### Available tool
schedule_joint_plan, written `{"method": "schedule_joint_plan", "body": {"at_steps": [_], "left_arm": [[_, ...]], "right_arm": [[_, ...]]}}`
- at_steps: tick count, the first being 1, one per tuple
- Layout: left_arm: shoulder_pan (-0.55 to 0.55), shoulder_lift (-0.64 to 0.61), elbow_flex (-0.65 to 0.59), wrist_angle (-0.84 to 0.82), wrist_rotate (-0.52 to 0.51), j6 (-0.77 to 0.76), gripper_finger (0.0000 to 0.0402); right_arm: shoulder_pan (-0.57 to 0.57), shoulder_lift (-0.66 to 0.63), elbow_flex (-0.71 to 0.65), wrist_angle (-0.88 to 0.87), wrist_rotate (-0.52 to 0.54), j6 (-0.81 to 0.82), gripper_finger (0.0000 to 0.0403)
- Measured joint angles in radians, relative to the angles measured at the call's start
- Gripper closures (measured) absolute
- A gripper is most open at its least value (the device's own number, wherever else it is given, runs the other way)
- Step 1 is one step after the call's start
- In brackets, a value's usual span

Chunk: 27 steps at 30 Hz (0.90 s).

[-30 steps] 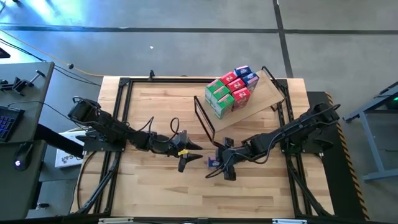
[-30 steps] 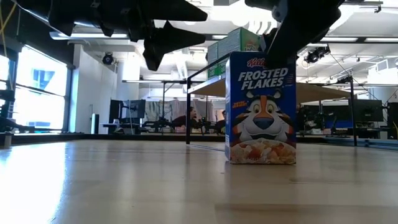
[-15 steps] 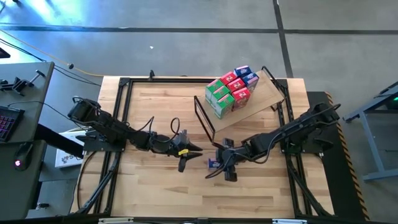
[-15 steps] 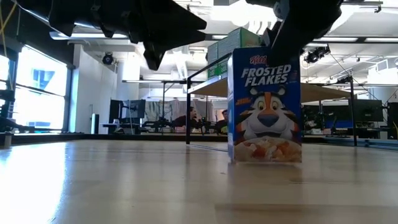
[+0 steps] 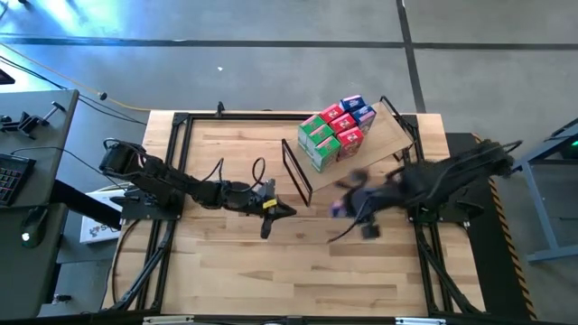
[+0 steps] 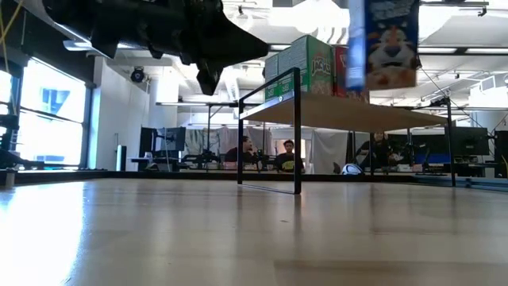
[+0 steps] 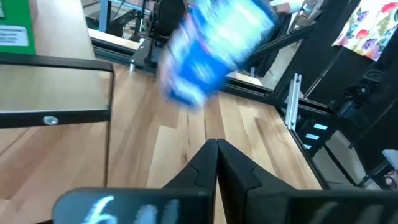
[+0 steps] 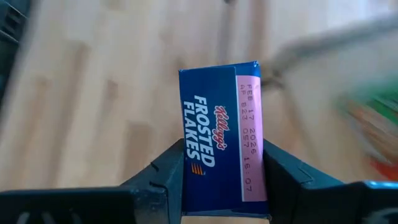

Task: Stack cereal on shelf
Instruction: Put the blue cereal box on the shelf and aligned with the other blue cereal boxes

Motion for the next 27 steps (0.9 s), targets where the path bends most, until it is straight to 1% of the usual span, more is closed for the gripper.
{"method": "schedule_joint_plan", "body": {"at_steps": [2,4,9,14,19,21,24,27], "left_arm": [[0.013,0.0,0.0,0.002,0.014,0.003,0.0399],[0.024,0.0,0.0,0.002,0.027,0.003,0.0399],[0.041,0.0,0.0,0.002,0.03,-0.004,0.0401],[0.042,0.0,0.0,0.003,0.03,-0.014,0.0401],[0.042,0.0,0.0,0.008,0.03,-0.028,0.0401],[0.042,-0.001,0.0,0.007,0.03,-0.031,0.0401],[0.042,-0.001,0.0,0.007,0.03,-0.031,0.0401],[0.041,-0.001,0.0,0.007,0.03,-0.031,0.0401]], "right_arm": [[-0.029,-0.056,0.035,-0.136,0.039,-0.024,0.0265],[-0.071,-0.118,0.049,-0.223,0.049,-0.063,0.0265],[-0.207,-0.268,0.05,-0.324,0.048,-0.225,0.0265],[-0.35,-0.36,0.05,-0.359,0.048,-0.377,0.0265],[-0.5,-0.378,0.025,-0.35,0.04,-0.537,0.0265],[-0.561,-0.374,0.013,-0.333,0.008,-0.586,0.0265],[-0.649,-0.375,-0.008,-0.291,-0.072,-0.644,0.0265],[-0.718,-0.374,-0.036,-0.267,-0.122,-0.697,0.0265]]}}
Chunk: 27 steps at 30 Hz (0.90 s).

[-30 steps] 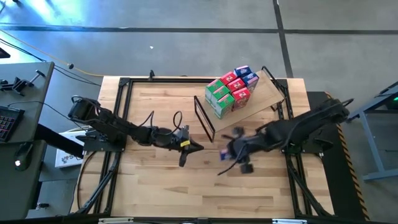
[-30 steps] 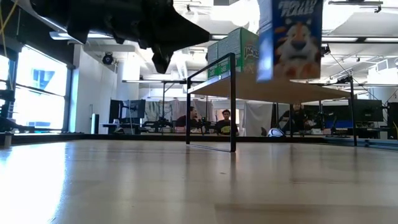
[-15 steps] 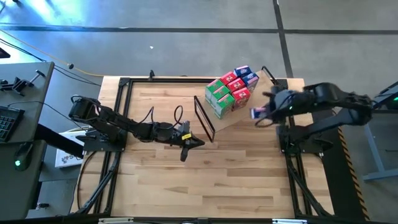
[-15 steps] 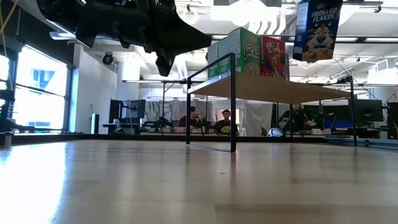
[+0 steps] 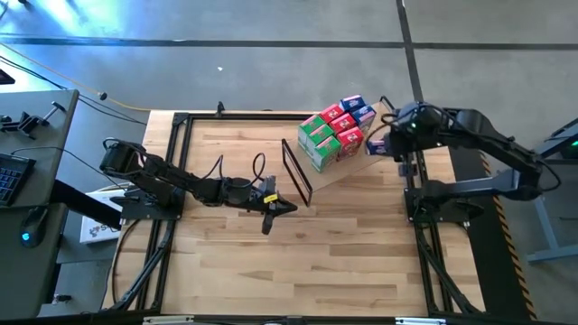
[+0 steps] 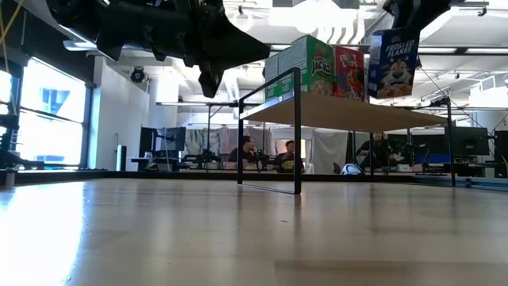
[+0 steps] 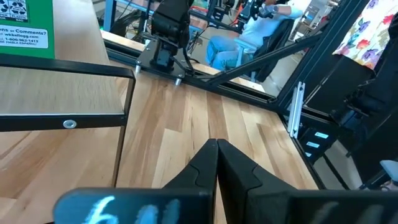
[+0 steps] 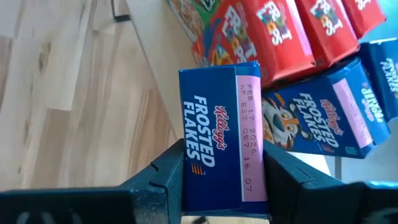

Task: Stack cereal on shelf
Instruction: Put the blue cereal box on the shelf and aligned with the other blue cereal boxes

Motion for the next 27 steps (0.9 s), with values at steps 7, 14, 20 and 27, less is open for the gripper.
{"method": "schedule_joint_plan", "body": {"at_steps": [7,14,20,27], "left_arm": [[-0.001,0.0,0.0,0.0,0.02,-0.004,0.0401],[-0.001,0.0,0.0,0.0,0.021,-0.011,0.0401],[-0.001,0.0,0.0,0.0,0.021,-0.011,0.0401],[-0.006,0.0,0.0,0.0,0.02,-0.011,0.0401]], "right_arm": [[-0.114,0.019,-0.04,0.053,-0.058,-0.058,0.0264],[-0.138,0.046,-0.047,0.083,-0.041,-0.058,0.0228],[-0.138,0.046,-0.047,0.118,0.013,-0.062,0.0198],[-0.138,0.042,-0.047,0.148,0.075,-0.068,0.0197]]}}
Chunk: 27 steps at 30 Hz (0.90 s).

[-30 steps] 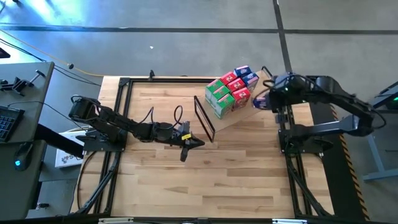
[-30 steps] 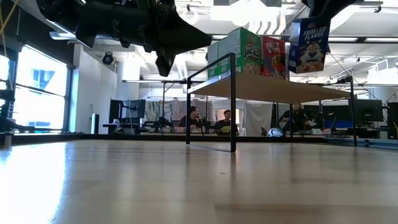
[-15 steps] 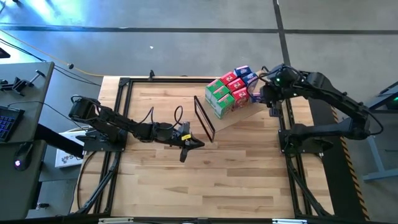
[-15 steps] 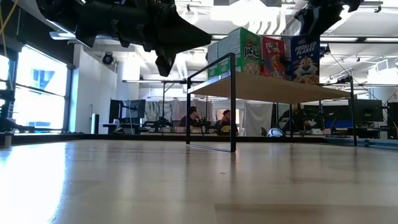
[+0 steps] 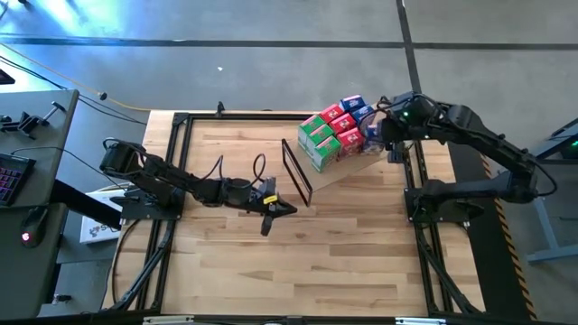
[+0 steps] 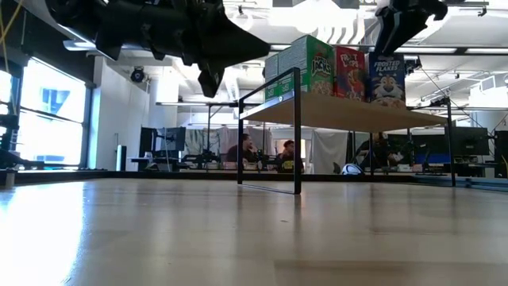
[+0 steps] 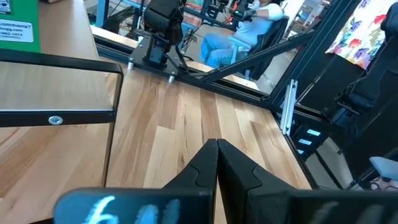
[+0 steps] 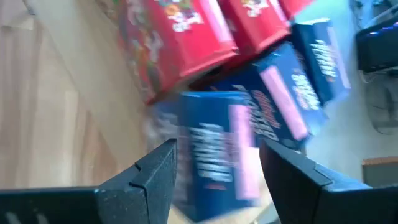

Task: Stack cereal on shelf
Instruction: Put the blue cereal box on the shelf and aligned with the other blue cereal boxes

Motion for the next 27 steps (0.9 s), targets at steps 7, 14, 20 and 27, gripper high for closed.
{"method": "schedule_joint_plan", "body": {"at_steps": [7,14,20,27], "left_arm": [[-0.003,-0.001,0.0,-0.023,0.005,-0.085,0.0401],[0.018,-0.001,0.0,-0.071,0.026,-0.127,0.0401],[0.048,-0.001,0.0,-0.063,0.019,-0.087,0.0401],[0.048,-0.001,0.0,-0.061,0.019,-0.077,0.0401]], "right_arm": [[0.027,-0.054,0.064,-0.02,-0.058,0.104,0.0199],[0.069,-0.103,-0.033,-0.118,0.029,0.504,0.0285],[0.09,-0.154,-0.223,0.06,0.12,0.635,0.0391],[0.097,-0.229,-0.234,0.084,0.088,0.657,0.0384]]}}
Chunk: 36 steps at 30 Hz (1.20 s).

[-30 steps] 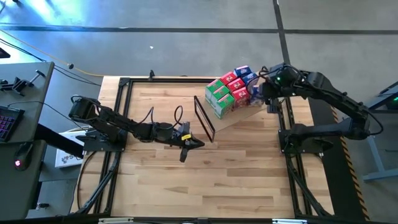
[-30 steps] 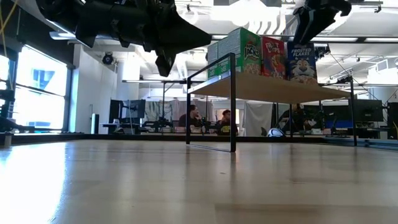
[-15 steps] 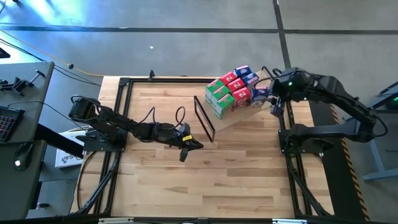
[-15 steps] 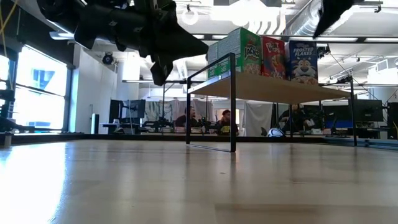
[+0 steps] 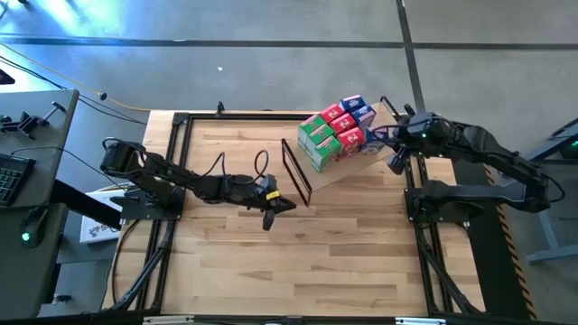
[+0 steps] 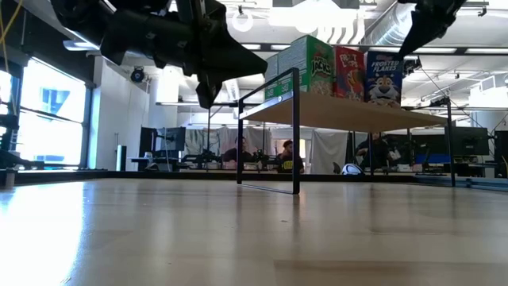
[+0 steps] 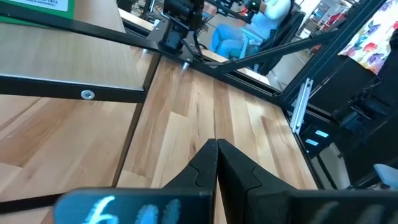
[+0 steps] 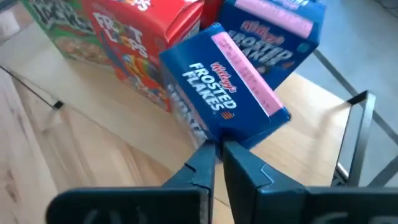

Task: Stack cereal on shelf
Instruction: Put the blue cereal box on the shelf and aligned with the other blue cereal boxes

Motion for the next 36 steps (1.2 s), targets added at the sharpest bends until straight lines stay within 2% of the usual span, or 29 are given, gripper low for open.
{"method": "schedule_joint_plan", "body": {"at_steps": [10,17,21,24,27,31,36], "left_arm": [[0.004,0.0,0.0,0.001,0.0,-0.001,0.0401],[0.003,0.0,0.0,0.002,0.0,-0.017,0.0401],[0.003,0.0,0.0,0.002,0.0,-0.017,0.0401],[0.003,0.0,0.0,0.002,0.0,-0.011,0.0401],[0.003,0.0,0.0,0.006,0.0,-0.001,0.0401],[0.003,0.0,0.0,0.009,0.0,-0.001,0.0401],[0.003,0.0,0.0,0.009,0.0,0.0,0.0401]], "right_arm": [[-0.001,-0.02,0.028,0.015,0.059,-0.026,0.0385],[-0.001,-0.022,0.089,0.033,0.097,-0.043,0.0313],[-0.001,-0.025,0.127,-0.023,0.039,-0.003,0.0288],[0.0,-0.025,0.085,-0.062,-0.034,0.041,0.0301],[0.0,-0.021,-0.007,-0.043,-0.047,0.068,0.0338],[0.0,-0.023,-0.121,0.041,-0.008,0.094,0.039],[-0.003,-0.023,-0.206,0.132,0.067,0.128,0.0393]]}}
